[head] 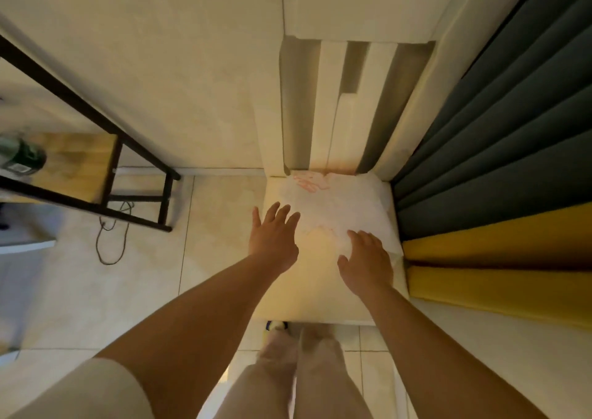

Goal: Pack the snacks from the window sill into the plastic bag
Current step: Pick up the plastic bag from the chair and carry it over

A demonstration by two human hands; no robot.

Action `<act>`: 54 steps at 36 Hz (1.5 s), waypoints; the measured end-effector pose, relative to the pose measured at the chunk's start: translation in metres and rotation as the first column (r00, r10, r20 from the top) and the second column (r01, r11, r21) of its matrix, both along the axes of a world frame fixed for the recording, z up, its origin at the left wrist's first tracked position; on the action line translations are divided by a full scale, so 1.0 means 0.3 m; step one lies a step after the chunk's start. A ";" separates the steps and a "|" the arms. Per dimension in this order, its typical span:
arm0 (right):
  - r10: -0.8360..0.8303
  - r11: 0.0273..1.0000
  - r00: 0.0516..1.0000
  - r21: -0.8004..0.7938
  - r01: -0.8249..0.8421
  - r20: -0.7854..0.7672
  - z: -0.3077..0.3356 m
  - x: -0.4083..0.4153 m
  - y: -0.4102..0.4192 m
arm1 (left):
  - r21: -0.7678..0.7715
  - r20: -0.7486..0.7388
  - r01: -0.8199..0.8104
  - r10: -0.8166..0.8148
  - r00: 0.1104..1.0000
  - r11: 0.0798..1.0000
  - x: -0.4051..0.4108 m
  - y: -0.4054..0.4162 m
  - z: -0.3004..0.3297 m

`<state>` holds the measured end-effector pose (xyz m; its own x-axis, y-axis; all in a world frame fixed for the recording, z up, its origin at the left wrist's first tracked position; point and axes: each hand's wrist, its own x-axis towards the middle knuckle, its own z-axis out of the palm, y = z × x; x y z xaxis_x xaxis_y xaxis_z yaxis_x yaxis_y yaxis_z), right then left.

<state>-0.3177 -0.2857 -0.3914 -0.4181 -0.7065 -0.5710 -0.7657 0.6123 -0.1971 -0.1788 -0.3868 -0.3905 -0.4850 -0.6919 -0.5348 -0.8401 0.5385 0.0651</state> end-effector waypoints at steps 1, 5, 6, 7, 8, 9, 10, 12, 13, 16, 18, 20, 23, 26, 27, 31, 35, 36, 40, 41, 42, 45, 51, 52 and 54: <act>0.004 1.000 1.000 0.005 -0.004 0.008 -0.025 -0.010 -0.017 | -0.005 0.005 0.002 -0.002 1.000 1.000 -0.020 -0.020 -0.026; 0.055 0.998 0.998 0.033 -0.056 0.015 -0.114 -0.060 -0.072 | -0.034 0.019 0.033 -0.032 0.999 0.999 -0.097 -0.079 -0.127; 0.064 0.997 0.998 0.035 -0.065 0.012 -0.135 -0.074 -0.082 | -0.043 0.019 0.046 -0.045 0.999 0.998 -0.116 -0.088 -0.153; 0.070 0.997 0.997 0.038 -0.071 0.013 -0.154 -0.089 -0.093 | -0.048 0.017 0.061 -0.061 0.998 0.997 -0.137 -0.098 -0.179; 0.075 0.996 0.997 0.041 -0.075 0.016 -0.172 -0.102 -0.103 | -0.047 0.015 0.076 -0.076 0.997 0.996 -0.156 -0.105 -0.202; 0.079 0.996 0.997 0.044 -0.080 0.018 -0.189 -0.114 -0.110 | -0.046 0.012 0.088 -0.087 0.996 0.995 -0.175 -0.111 -0.224; 0.083 0.996 0.996 0.044 -0.083 0.016 -0.206 -0.124 -0.116 | -0.047 0.010 0.096 -0.096 0.995 0.994 -0.194 -0.115 -0.243; 0.085 0.996 0.996 0.036 -0.086 0.003 -0.237 -0.140 -0.125 | -0.055 0.014 0.105 -0.104 0.994 0.993 -0.225 -0.122 -0.282; 0.084 0.996 0.996 0.029 -0.084 -0.006 -0.254 -0.147 -0.131 | -0.062 0.020 0.110 -0.109 0.994 0.992 -0.238 -0.127 -0.303; 0.088 0.996 0.996 0.012 -0.087 -0.029 -0.296 -0.174 -0.148 | -0.090 0.045 0.135 -0.131 0.990 0.987 -0.263 -0.150 -0.358; 0.114 0.993 0.992 0.006 -0.114 -0.055 -0.316 -0.193 -0.158 | -0.111 0.049 0.139 -0.134 0.990 0.984 -0.271 -0.171 -0.389; 0.146 0.989 0.987 0.007 -0.146 -0.061 -0.332 -0.211 -0.169 | -0.097 0.036 0.103 -0.100 0.994 0.990 -0.280 -0.194 -0.406; 0.168 0.986 0.984 -0.002 -0.169 -0.057 -0.346 -0.225 -0.188 | -0.034 -0.107 -0.099 0.095 0.990 0.995 -0.306 -0.204 -0.405; 0.129 0.990 0.990 -0.050 -0.132 -0.054 -0.340 -0.221 -0.221 | 0.129 -0.342 -0.348 0.371 0.863 0.928 -0.342 -0.191 -0.359; 0.099 0.992 0.994 -0.076 -0.103 -0.052 -0.333 -0.216 -0.237 | 0.203 -0.376 -0.400 0.448 0.811 0.894 -0.350 -0.189 -0.344; -0.077 0.982 0.994 -0.180 0.063 -0.072 -0.277 -0.215 -0.295 | 0.593 -0.379 -0.545 0.803 0.461 0.593 -0.349 -0.202 -0.275; -0.351 0.906 0.928 -0.205 0.370 0.124 -0.215 -0.241 -0.334 | 0.688 -0.376 -0.538 0.874 0.308 0.486 -0.322 -0.227 -0.194; -0.458 0.843 0.858 -0.193 0.502 0.231 -0.190 -0.248 -0.345 | 0.681 -0.387 -0.527 0.861 0.331 0.509 -0.314 -0.233 -0.170; -0.552 0.747 0.755 -0.191 0.636 0.355 -0.075 -0.267 -0.369 | 0.540 -0.436 -0.460 0.702 0.564 0.705 -0.263 -0.253 -0.072; -0.504 0.778 0.798 -0.228 0.586 0.330 -0.041 -0.266 -0.362 | 0.496 -0.431 -0.435 0.648 0.628 0.752 -0.247 -0.255 -0.040; -0.438 0.813 0.848 -0.272 0.515 0.299 -0.007 -0.264 -0.351 | 0.444 -0.416 -0.407 0.586 0.695 0.798 -0.226 -0.258 -0.006; -0.203 0.871 0.965 -0.418 0.256 0.169 0.093 -0.263 -0.297 | 0.202 -0.344 -0.238 0.297 0.891 0.950 -0.151 -0.265 0.065; 0.256 0.944 0.959 -0.183 -0.274 -0.119 0.228 -0.277 -0.167 | -0.108 -0.189 -0.065 0.043 0.981 0.992 0.030 -0.251 0.147; 0.267 0.948 0.950 -0.132 -0.289 -0.160 0.241 -0.270 -0.148 | -0.140 -0.130 -0.050 0.031 0.991 0.989 0.062 -0.244 0.160; 0.184 0.972 0.971 -0.121 -0.203 -0.153 0.266 -0.242 -0.111 | -0.194 0.017 -0.019 0.022 1.000 0.981 0.120 -0.224 0.177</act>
<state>-0.3902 -0.3189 -0.3117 -0.3347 -0.8482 -0.4105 -0.8929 0.4247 -0.1496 -0.1430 -0.4539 -0.3373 -0.4606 -0.7930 -0.3988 -0.8512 0.5220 -0.0550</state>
